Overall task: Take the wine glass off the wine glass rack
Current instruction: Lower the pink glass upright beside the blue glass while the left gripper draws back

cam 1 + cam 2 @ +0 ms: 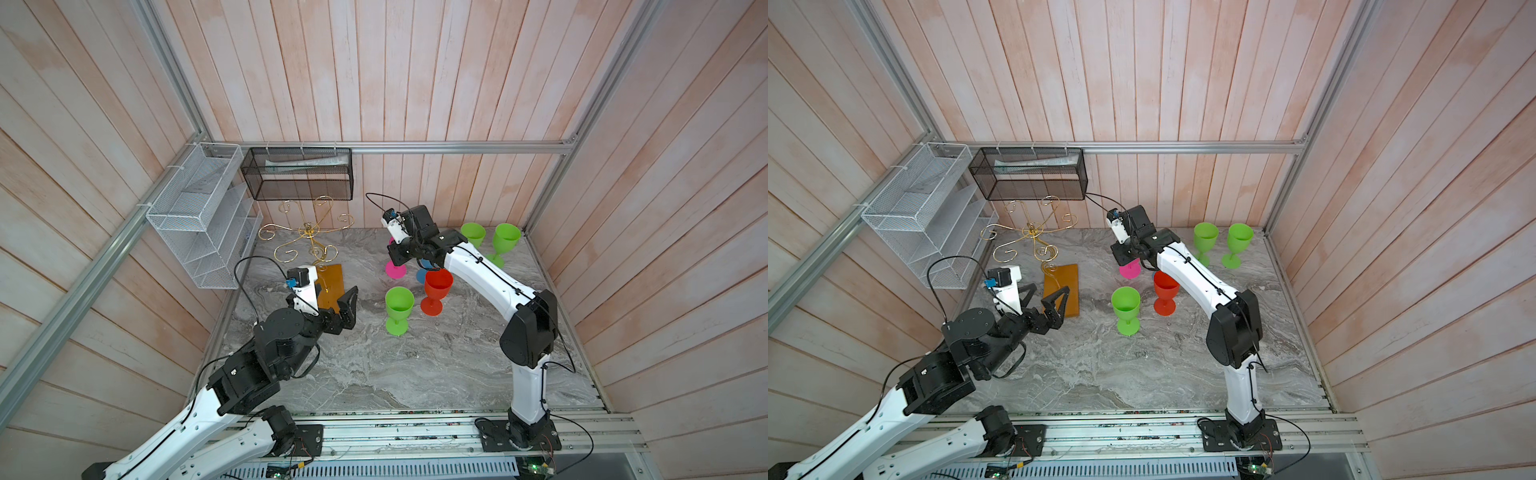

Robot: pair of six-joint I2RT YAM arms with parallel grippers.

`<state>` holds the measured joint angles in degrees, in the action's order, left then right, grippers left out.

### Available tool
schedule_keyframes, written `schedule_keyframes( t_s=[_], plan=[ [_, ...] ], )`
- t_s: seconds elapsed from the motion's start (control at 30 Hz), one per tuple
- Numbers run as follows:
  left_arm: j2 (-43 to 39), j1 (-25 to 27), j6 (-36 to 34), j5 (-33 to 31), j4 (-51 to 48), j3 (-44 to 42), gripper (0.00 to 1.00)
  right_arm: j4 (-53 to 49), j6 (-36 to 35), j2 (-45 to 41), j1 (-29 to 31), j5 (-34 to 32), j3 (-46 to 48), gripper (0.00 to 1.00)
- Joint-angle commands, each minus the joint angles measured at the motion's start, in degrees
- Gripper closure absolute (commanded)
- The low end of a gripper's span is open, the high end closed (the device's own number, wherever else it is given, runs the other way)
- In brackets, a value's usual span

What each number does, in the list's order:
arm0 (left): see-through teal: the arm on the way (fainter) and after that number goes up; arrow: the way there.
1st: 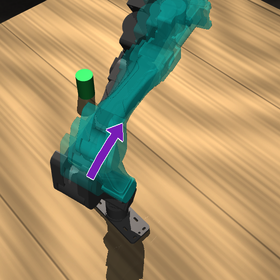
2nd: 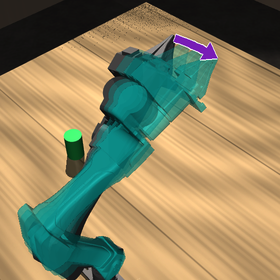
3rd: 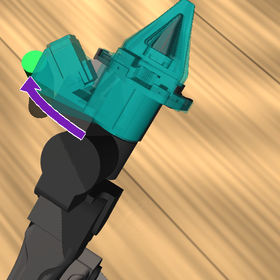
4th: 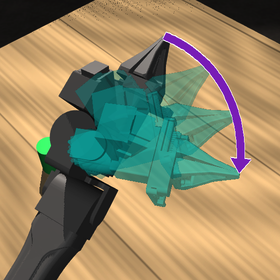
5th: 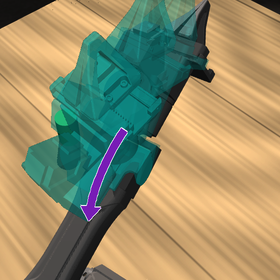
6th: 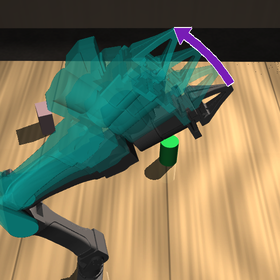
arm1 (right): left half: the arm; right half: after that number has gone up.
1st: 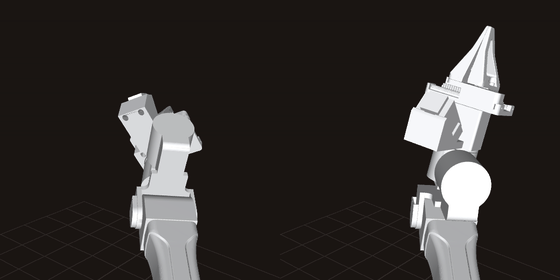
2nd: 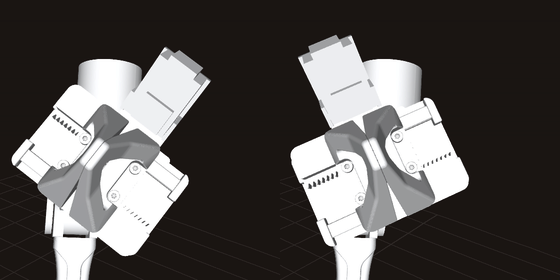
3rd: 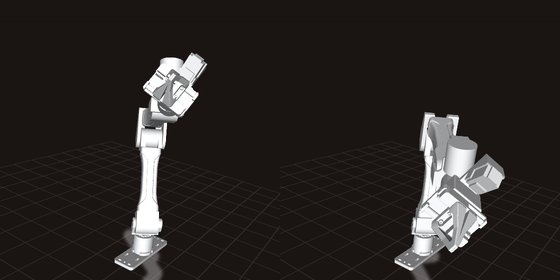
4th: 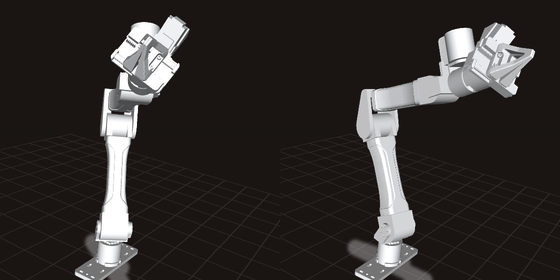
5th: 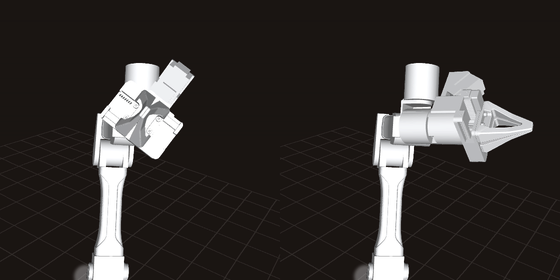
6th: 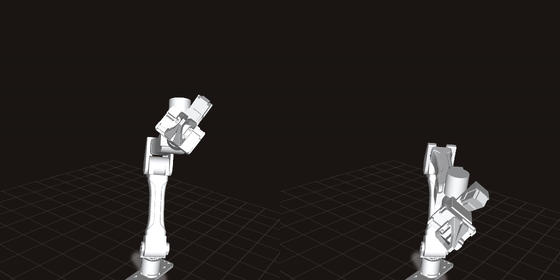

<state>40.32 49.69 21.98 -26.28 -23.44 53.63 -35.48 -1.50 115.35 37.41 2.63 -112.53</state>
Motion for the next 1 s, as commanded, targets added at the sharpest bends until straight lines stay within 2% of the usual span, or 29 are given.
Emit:
schedule_keyframes(
  t_s=[0.0,0.27,0.47,0.97],
  plan=[
    [-1.03,0.23,-3.62,-4.96,-2.83,0.34,0.00,-2.54,0.03,2.71,-0.23,-0.82,-3.72,1.00],
    [-5.39,0.23,-2.75,-11.06,-6.28,-1.03,0.00,-4.77,-1.23,6.84,-0.07,-0.55,-6.90,1.00],
    [-9.31,0.23,1.00,-15.90,-10.17,-3.13,0.00,-3.37,-0.88,7.26,0.22,-0.69,-4.90,1.00],
    [-13.02,0.23,8.70,-26.10,-16.57,-5.39,0.00,0.15,-0.84,6.48,2.23,-3.11,0.22,1.00]
  ],
)
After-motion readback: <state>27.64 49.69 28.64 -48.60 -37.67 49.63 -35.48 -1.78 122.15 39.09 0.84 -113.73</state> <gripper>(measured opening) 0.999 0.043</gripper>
